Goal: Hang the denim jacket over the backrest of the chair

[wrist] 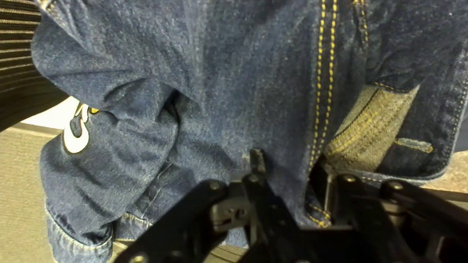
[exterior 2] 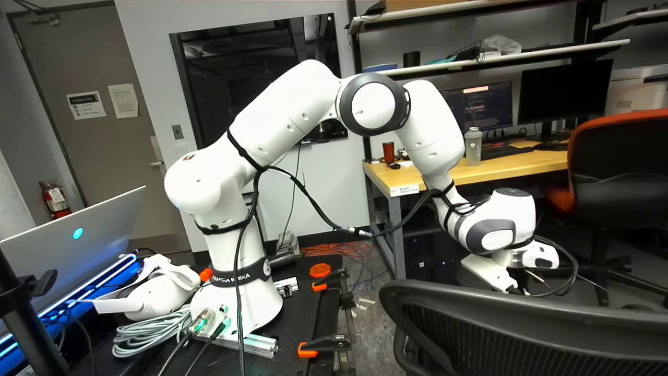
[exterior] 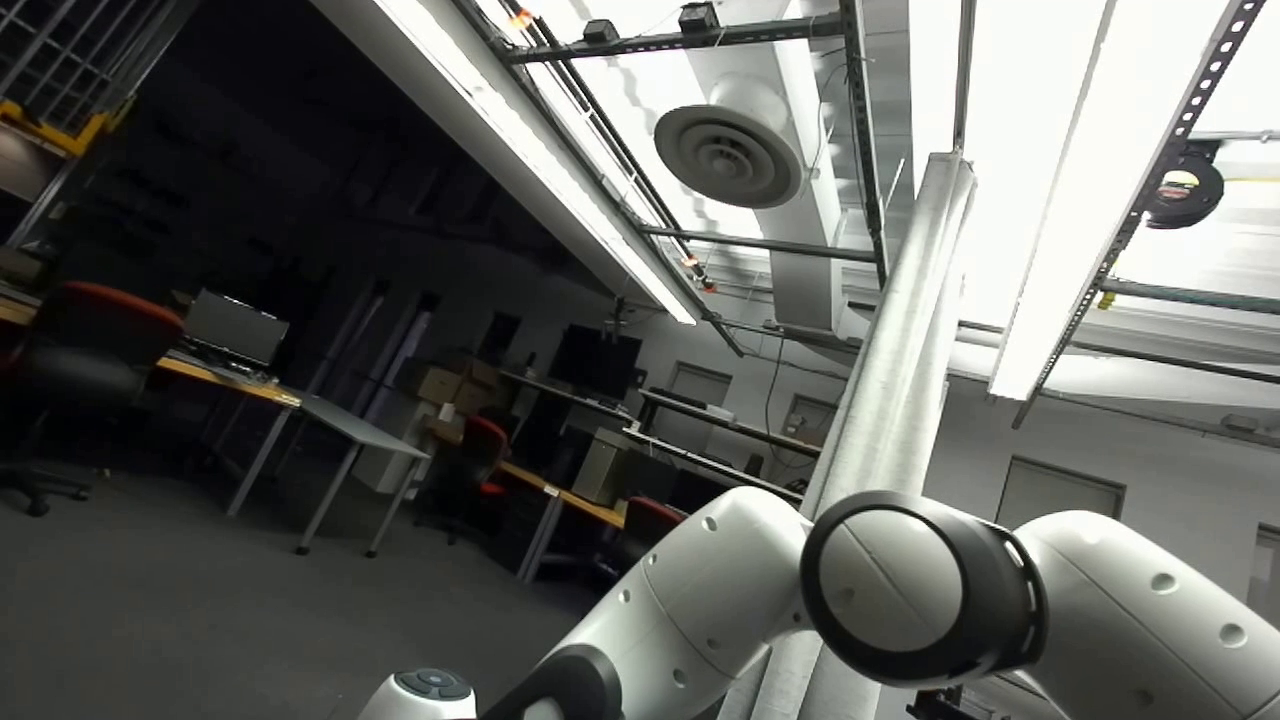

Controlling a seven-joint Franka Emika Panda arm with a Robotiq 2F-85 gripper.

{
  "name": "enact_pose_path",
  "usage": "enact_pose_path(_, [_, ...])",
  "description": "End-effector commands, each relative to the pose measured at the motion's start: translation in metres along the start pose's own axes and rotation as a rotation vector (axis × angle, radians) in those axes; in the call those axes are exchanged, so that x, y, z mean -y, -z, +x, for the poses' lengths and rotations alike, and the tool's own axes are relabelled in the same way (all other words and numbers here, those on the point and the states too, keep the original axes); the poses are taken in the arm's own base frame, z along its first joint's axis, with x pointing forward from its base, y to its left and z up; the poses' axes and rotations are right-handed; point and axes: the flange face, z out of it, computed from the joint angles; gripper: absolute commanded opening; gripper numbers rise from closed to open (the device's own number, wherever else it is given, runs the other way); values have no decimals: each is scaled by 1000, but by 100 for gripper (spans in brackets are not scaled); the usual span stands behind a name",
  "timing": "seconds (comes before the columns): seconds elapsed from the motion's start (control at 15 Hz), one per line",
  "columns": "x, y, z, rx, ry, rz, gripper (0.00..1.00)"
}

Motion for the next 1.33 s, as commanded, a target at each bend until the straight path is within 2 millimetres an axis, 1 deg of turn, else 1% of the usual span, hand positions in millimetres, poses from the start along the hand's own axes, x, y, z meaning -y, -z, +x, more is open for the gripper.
enact_pose_path(0.0, [-3,3,10,-29,13,-6,5])
enact_pose_path(0.07, [-2,6,11,-35,14,-10,1])
enact_pose_path(0.27, [2,20,13,-50,13,-3,0])
enact_pose_path(0.4, [7,37,12,-58,8,0,2])
enact_pose_path(0.53, [7,62,13,-67,-4,2,2])
enact_pose_path(0.67, [3,94,15,-95,-13,-5,2])
enact_pose_path(0.8, [-3,134,19,-138,-25,-13,2])
enact_pose_path(1.0, [-11,200,25,-218,-41,-22,2])
enact_pose_path(1.27, [-21,293,28,-327,-74,-28,2])
